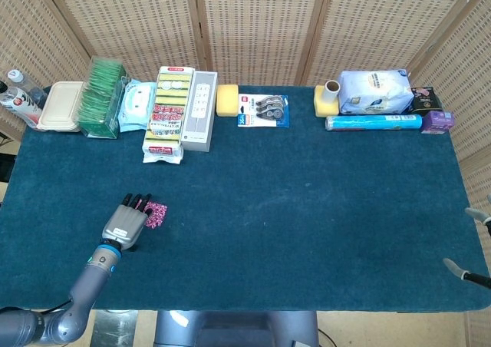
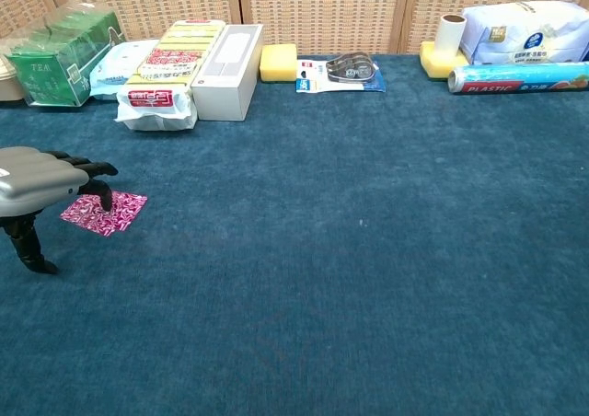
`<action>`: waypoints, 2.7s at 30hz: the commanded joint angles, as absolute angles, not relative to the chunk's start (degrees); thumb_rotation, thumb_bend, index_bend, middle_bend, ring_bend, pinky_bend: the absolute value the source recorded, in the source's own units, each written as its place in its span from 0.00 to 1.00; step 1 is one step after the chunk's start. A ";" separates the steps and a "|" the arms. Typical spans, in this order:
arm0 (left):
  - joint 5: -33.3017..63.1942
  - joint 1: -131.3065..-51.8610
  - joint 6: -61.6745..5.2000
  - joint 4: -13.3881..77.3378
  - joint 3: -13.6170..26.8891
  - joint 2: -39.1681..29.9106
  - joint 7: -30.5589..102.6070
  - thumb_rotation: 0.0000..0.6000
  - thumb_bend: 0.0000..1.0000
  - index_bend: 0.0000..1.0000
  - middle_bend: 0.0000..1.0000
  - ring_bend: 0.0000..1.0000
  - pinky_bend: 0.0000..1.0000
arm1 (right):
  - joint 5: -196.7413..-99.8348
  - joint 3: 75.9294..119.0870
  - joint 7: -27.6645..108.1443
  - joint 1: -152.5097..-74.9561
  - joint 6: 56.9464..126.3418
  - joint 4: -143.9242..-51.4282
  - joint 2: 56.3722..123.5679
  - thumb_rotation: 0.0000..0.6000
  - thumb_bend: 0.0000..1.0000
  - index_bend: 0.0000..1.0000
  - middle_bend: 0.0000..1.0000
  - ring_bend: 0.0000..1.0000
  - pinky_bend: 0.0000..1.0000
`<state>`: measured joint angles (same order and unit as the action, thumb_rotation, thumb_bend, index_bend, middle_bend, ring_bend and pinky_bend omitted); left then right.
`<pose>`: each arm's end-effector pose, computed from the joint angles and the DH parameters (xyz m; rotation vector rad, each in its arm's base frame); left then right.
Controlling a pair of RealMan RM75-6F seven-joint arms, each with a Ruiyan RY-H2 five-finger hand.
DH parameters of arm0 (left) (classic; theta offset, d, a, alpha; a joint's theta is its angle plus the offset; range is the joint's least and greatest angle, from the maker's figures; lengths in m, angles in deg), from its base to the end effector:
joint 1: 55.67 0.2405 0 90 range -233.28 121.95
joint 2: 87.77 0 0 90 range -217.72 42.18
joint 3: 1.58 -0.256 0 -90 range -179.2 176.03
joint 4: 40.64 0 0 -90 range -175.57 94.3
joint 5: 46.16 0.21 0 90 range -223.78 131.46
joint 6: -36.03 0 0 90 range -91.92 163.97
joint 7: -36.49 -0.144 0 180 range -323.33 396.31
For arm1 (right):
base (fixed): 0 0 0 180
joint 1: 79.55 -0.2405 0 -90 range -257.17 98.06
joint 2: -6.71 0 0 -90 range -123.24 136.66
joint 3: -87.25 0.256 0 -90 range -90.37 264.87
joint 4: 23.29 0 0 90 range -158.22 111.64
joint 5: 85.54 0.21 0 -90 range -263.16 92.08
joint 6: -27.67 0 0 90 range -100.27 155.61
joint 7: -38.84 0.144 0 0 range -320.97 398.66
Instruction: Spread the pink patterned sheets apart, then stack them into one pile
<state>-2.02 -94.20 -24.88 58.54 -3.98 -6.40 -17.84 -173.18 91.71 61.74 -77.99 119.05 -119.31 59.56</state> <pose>-0.2200 0.2715 -0.0053 -1.9802 -0.7721 -0.2662 -0.3130 -0.1510 0.2308 1.1902 -1.0335 1.1430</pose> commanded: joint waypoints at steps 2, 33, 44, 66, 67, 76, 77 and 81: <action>-1.69 -94.54 -25.52 59.54 -4.06 -6.43 -17.67 1.00 0.01 0.22 0.00 0.00 0.05 | -173.17 91.69 61.89 -77.97 119.04 -119.24 59.54 1.00 0.00 0.20 0.00 0.00 0.00; -0.28 -94.47 -23.35 64.83 -7.88 -13.67 -9.87 1.00 0.02 0.05 0.00 0.00 0.05 | -173.68 91.30 61.42 -78.25 118.62 -119.74 59.52 1.00 0.00 0.20 0.00 0.00 0.00; -2.92 -95.33 -23.14 64.95 -8.15 -13.15 -10.35 1.00 0.03 0.00 0.00 0.00 0.05 | -173.68 91.27 61.68 -78.38 118.46 -119.67 59.51 1.00 0.00 0.20 0.00 0.00 0.00; -6.61 -98.03 -21.80 65.89 -8.36 -10.37 -11.41 1.00 0.03 0.00 0.00 0.00 0.05 | -173.68 91.15 62.17 -78.25 118.64 -119.72 59.27 1.00 0.00 0.20 0.00 0.00 0.00; -6.64 -98.20 -21.86 66.02 -8.39 -10.30 -11.46 1.00 0.03 0.00 0.00 0.00 0.05 | -173.68 91.15 62.21 -78.24 118.66 -119.65 59.29 1.00 0.00 0.20 0.00 0.00 0.00; -5.95 -99.23 -21.74 68.50 -8.57 -10.20 -11.02 1.00 0.02 0.00 0.00 0.00 0.05 | -173.58 91.22 62.30 -78.41 118.42 -119.90 59.08 1.00 0.00 0.20 0.00 0.00 0.00; -6.00 -99.35 -21.67 68.61 -8.57 -10.12 -11.03 1.00 0.03 0.00 0.00 0.00 0.05 | -173.59 91.16 62.30 -78.37 118.41 -119.87 59.10 1.00 0.00 0.20 0.00 0.00 0.00; -6.38 -100.14 -21.40 69.59 -8.30 -9.56 -10.92 1.00 0.03 0.00 0.00 0.00 0.05 | -173.57 91.14 62.43 -78.27 118.58 -119.65 59.20 1.00 0.00 0.20 0.00 0.00 0.00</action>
